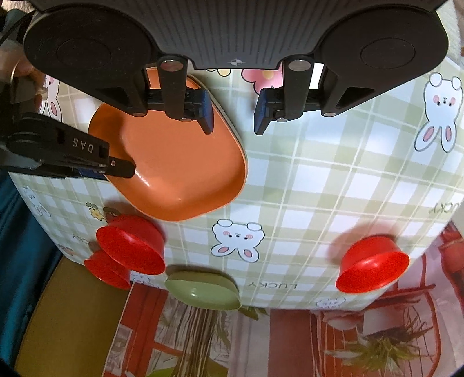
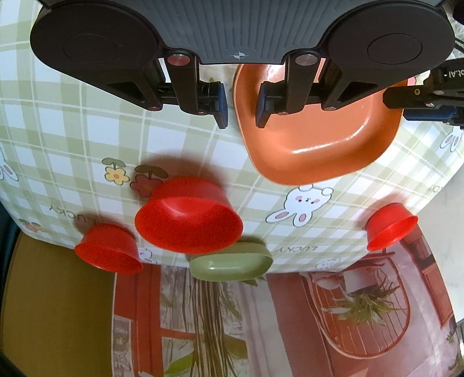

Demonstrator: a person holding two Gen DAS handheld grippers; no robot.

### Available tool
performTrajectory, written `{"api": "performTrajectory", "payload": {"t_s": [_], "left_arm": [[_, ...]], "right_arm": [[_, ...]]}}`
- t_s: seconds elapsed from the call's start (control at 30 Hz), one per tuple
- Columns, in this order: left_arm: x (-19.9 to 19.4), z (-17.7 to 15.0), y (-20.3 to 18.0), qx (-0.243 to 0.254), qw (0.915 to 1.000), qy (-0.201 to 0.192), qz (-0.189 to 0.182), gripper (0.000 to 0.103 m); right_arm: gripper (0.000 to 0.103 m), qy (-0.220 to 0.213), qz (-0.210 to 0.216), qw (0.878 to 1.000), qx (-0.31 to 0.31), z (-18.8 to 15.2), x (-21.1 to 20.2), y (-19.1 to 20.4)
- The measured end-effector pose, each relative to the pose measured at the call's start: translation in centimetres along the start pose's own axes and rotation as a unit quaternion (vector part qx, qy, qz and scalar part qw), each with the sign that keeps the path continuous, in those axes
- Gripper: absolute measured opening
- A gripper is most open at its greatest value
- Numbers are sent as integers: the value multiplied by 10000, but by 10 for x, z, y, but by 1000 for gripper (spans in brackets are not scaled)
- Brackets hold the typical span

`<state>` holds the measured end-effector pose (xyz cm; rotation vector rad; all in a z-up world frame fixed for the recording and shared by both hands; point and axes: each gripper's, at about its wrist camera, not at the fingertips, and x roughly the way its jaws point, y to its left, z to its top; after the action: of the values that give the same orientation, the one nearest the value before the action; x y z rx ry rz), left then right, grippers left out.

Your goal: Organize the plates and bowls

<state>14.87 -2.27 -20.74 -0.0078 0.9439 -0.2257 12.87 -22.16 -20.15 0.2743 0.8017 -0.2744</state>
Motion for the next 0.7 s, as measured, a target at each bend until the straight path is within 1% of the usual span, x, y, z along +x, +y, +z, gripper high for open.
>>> {"api": "performTrajectory", "payload": {"t_s": [0.13,0.33,0.47,0.7], "left_arm": [[0,-1,1,-31,10000,-11,2,35],[-1,0,3,-28,9999,-98,48,35],[-6,7,6,-22,9996,-279,107,35],[-20,24,2,202,9975,-654,191,35]], "right_arm": [[19,-15,3,10000,36,-1,0,-1],[19,-39,37,10000,-2,1,0,-1],[21,-213,80,9997,22,5,-8,-1],[21,-412,99,9991,95,18,-20,-7]]}}
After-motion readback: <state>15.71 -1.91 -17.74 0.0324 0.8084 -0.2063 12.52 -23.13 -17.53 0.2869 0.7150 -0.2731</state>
